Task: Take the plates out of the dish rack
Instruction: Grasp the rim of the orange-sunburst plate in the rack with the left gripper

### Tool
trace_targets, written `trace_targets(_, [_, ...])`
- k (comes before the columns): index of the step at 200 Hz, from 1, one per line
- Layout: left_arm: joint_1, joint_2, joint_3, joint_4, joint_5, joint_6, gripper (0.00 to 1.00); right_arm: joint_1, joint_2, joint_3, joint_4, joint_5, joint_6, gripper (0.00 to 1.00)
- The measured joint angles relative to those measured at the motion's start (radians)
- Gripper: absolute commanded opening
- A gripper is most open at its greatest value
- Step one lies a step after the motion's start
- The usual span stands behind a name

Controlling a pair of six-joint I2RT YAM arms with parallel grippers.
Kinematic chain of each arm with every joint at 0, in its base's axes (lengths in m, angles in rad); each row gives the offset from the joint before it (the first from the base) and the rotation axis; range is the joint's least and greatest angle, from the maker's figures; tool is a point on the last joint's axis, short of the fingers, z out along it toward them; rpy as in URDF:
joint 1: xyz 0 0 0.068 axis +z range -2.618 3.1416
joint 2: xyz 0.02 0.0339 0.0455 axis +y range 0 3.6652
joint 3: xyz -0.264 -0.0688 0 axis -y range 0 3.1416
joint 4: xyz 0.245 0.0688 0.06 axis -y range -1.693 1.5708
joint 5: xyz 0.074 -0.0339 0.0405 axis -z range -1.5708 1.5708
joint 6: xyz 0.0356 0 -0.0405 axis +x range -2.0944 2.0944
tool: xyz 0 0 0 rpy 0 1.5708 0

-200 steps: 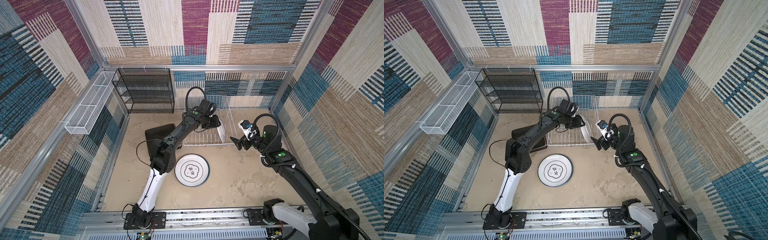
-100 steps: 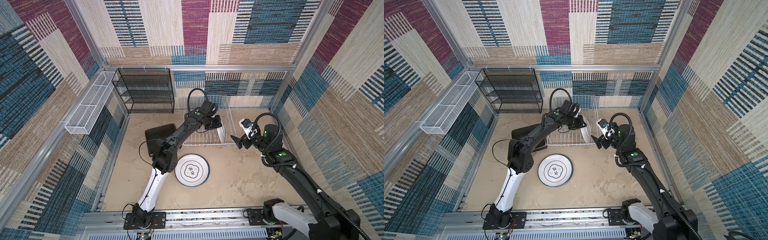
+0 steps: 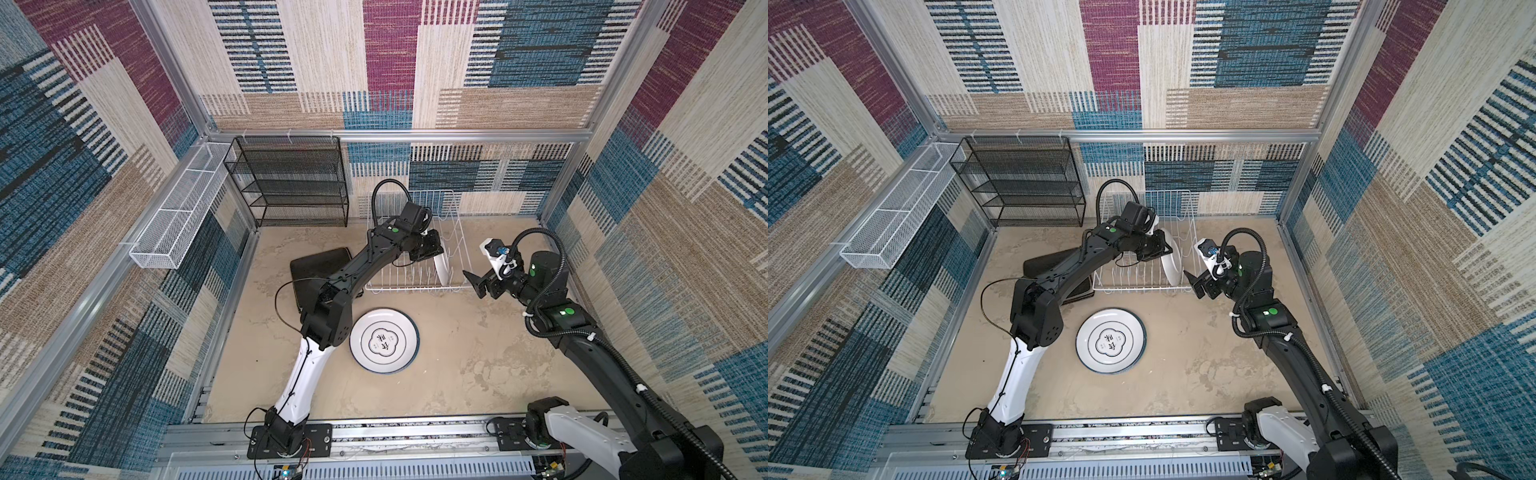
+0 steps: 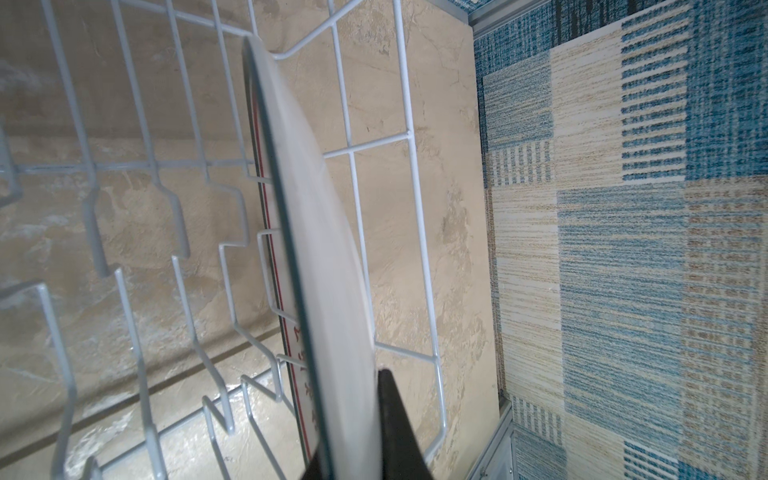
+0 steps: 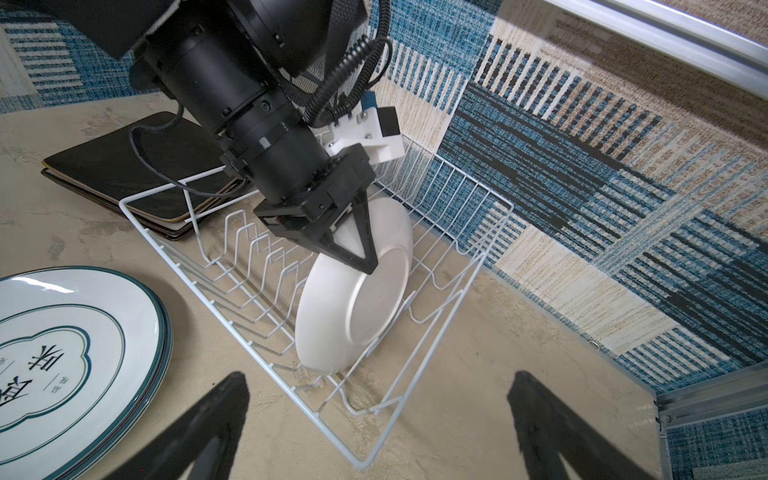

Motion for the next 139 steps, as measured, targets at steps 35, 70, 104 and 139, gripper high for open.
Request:
trace_targets(35, [0.000, -0.034, 0.000, -0.015, 0.002, -0.016, 0.00, 0.000, -0.008, 0.000, 0.008, 0.007, 0.004, 1.00])
trace_targets(70, [0.000, -0.072, 0.004, -0.016, 0.009, -0.027, 0.00, 0.000, -0.030, -0.019, 0.024, 0.018, 0.032, 1.00])
trace_targets(104, [0.000, -0.143, -0.031, -0.013, 0.009, -0.040, 0.00, 0.000, -0.045, -0.023, 0.057, 0.041, 0.085, 1.00])
trace_targets(139, [0.000, -0.239, -0.064, -0.011, -0.002, -0.045, 0.00, 0.000, -0.043, -0.012, 0.090, 0.042, 0.148, 1.00])
